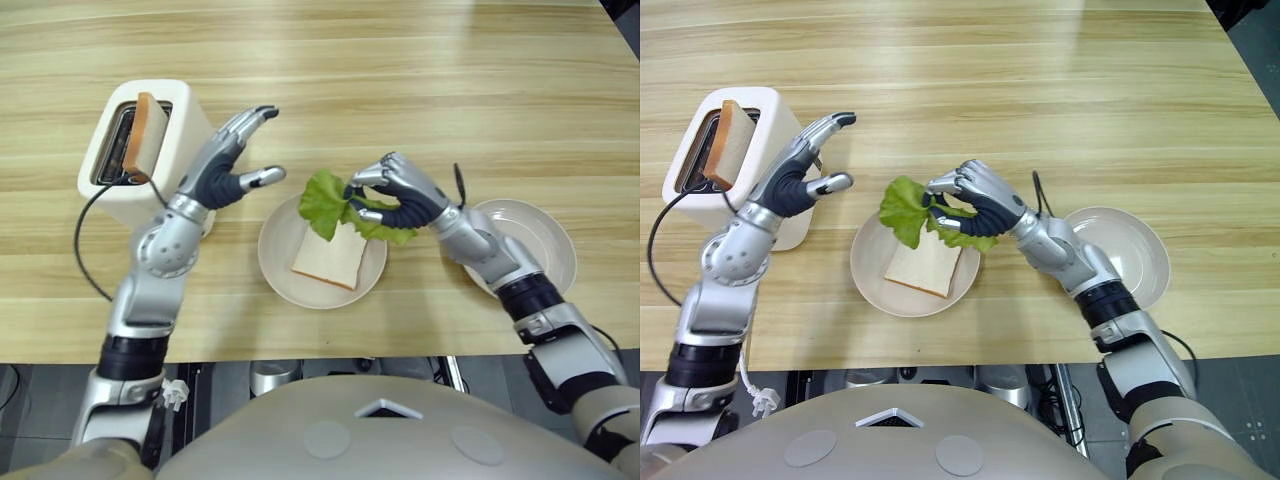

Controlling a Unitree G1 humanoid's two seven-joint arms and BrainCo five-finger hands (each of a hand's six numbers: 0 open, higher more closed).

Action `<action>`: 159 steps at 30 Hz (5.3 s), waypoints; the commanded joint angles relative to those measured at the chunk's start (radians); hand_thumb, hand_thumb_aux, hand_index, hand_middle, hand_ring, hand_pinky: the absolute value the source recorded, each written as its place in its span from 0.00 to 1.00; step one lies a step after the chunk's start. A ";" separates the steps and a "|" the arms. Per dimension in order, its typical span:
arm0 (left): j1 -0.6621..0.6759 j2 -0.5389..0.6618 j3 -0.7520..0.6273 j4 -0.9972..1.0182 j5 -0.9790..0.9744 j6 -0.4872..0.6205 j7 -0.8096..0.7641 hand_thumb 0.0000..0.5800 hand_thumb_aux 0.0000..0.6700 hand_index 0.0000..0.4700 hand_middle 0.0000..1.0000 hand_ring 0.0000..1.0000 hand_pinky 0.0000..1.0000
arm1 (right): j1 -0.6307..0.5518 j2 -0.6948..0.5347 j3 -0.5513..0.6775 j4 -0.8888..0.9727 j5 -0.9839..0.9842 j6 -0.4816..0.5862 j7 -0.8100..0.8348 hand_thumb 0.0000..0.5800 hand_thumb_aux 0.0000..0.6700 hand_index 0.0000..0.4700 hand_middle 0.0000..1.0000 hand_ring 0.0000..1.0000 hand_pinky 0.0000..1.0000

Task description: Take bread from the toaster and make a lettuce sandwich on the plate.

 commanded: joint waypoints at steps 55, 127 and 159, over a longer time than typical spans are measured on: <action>0.019 0.078 0.212 0.110 0.470 0.390 0.300 0.00 0.00 0.00 0.00 0.00 0.00 | -0.175 0.019 -0.126 0.299 -0.182 0.123 -0.004 0.00 0.00 0.00 0.00 0.00 0.00; -0.604 -0.168 -0.235 0.882 -0.389 0.039 -0.747 1.00 1.00 0.98 1.00 1.00 1.00 | -0.042 -0.038 -0.383 0.248 -0.058 -0.020 -0.122 0.00 0.00 0.00 0.00 0.00 0.00; -0.583 -0.181 -0.364 1.072 -0.113 -0.197 -0.601 1.00 1.00 0.98 1.00 1.00 1.00 | -0.024 -0.024 -0.385 0.248 -0.047 -0.008 -0.070 0.00 0.00 0.00 0.00 0.00 0.00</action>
